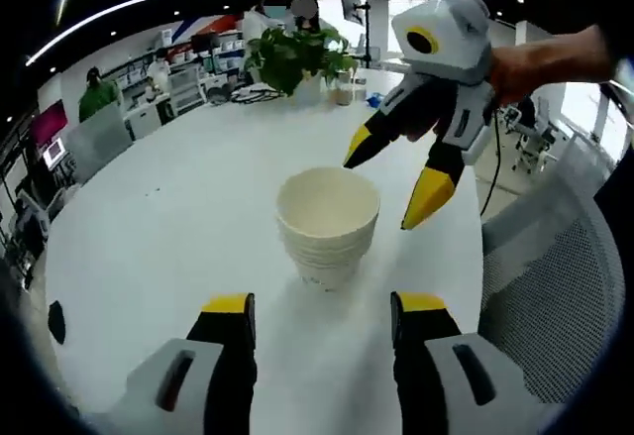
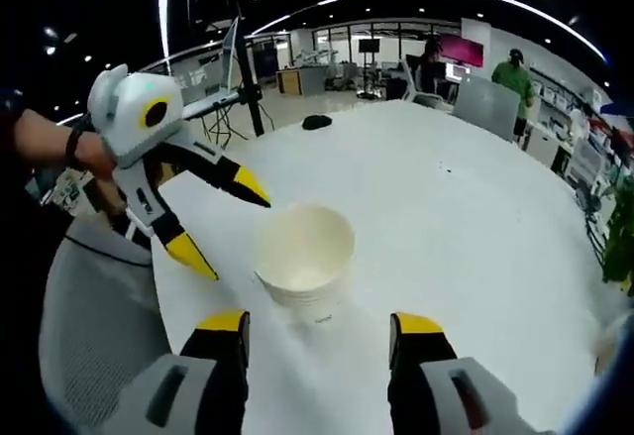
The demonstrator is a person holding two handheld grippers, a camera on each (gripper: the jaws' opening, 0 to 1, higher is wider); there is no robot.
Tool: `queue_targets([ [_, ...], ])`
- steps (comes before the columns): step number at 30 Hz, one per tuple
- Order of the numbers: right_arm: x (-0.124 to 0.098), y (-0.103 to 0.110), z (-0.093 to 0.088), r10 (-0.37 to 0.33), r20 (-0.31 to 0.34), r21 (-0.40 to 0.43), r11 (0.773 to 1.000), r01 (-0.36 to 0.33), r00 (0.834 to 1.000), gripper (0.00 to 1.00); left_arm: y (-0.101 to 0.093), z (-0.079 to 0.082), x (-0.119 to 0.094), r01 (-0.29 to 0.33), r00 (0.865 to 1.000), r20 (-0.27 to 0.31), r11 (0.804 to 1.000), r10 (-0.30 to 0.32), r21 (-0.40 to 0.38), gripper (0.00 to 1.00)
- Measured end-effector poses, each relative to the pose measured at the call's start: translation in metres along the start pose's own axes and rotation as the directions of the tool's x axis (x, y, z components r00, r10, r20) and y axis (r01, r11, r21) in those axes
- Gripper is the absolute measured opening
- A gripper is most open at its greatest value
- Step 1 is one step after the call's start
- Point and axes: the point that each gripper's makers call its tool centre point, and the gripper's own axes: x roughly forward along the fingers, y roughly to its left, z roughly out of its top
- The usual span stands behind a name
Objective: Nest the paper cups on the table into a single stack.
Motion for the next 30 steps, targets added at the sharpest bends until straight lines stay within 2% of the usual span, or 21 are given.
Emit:
queue_targets([
  [3, 0.005, 0.005, -0.001, 0.012, -0.017, -0.040, 0.999, -0.013, 1.000, 0.54, -0.004, 0.004, 0.007, 0.016, 1.000, -0.017, 0.999, -0.015, 0.051, 0.56],
  [8, 0.014, 0.004, -0.004, 0.028, -0.058, -0.109, 0.993, -0.034, 0.998, 0.52, 0.000, 0.006, 0.018, 0.043, 0.999, -0.030, 0.997, -0.041, 0.058, 0.56],
  [14, 0.024, -0.001, -0.001, 0.033, -0.077, -0.149, 0.988, -0.044, 0.996, 0.49, 0.003, 0.011, 0.025, 0.067, 0.997, -0.050, 0.990, -0.061, 0.123, 0.53],
  [20, 0.026, 0.001, 0.001, 0.042, -0.079, -0.161, 0.985, -0.054, 0.996, 0.46, 0.001, 0.016, 0.030, 0.076, 0.996, -0.047, 0.986, -0.070, 0.146, 0.46],
  [23, 0.026, 0.003, 0.004, 0.044, -0.083, -0.184, 0.981, -0.058, 0.996, 0.39, -0.002, 0.017, 0.031, 0.083, 0.996, -0.049, 0.984, -0.076, 0.156, 0.42],
  [26, 0.033, 0.004, 0.002, 0.043, -0.102, -0.212, 0.975, -0.064, 0.994, 0.39, -0.004, 0.022, 0.031, 0.089, 0.996, -0.036, 0.987, -0.085, 0.130, 0.40],
  [30, 0.032, 0.007, 0.006, 0.043, -0.117, -0.234, 0.970, -0.069, 0.992, 0.39, -0.003, 0.020, 0.028, 0.080, 0.996, -0.041, 0.985, -0.075, 0.150, 0.40],
])
